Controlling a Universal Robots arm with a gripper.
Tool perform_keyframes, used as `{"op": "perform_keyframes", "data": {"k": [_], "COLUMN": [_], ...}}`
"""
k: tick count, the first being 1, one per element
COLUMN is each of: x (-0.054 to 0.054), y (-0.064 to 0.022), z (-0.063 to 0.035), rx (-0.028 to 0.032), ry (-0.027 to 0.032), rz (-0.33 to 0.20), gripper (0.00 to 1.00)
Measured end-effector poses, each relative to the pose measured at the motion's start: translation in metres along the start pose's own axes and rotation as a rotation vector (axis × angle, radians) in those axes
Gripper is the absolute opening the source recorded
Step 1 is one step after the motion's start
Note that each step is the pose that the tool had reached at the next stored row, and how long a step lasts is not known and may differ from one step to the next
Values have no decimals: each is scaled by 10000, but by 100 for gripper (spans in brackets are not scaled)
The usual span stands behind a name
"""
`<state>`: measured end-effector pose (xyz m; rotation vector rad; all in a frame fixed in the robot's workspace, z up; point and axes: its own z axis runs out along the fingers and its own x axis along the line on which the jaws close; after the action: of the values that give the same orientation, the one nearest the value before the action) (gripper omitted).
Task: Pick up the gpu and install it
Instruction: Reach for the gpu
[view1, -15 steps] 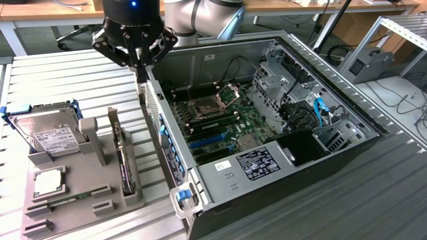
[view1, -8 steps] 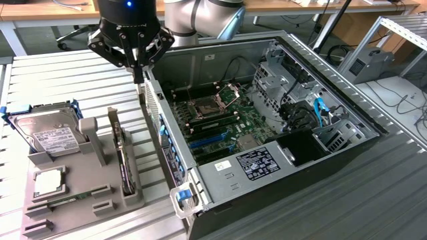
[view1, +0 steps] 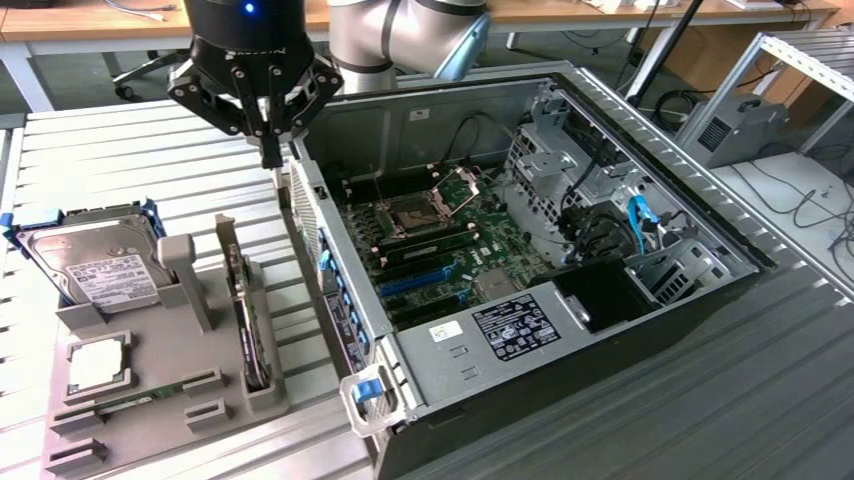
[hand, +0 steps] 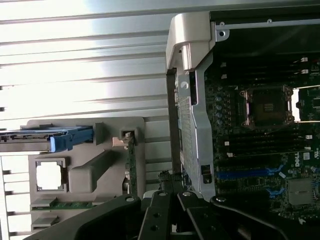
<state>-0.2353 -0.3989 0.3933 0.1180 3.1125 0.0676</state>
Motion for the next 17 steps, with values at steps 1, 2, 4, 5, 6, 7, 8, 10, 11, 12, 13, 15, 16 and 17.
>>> {"op": "perform_keyframes", "data": {"k": [1,2,4,5,6,7,8,10,11,12,13,15,16,17], "x": [6,11,17,17,18,18,18,18,19,19,19,18,17,17], "y": [0,-1,-1,-1,-1,-1,-1,-1,-2,-4,-6,-12,-17,-24], "z": [0,0,-1,-1,-1,-1,-1,0,0,-1,-1,-1,-1,-1], "rx": [0,-1,1,0,0,0,0,0,0,0,0,1,0,0], "ry": [0,-1,1,0,0,0,0,0,0,0,0,1,0,0], "rz": [0,0,-1,-1,0,0,0,0,1,2,1,1,0,0], "gripper": [11,11,11,11,11,11,11,11,11,11,11,11,11,11]}}
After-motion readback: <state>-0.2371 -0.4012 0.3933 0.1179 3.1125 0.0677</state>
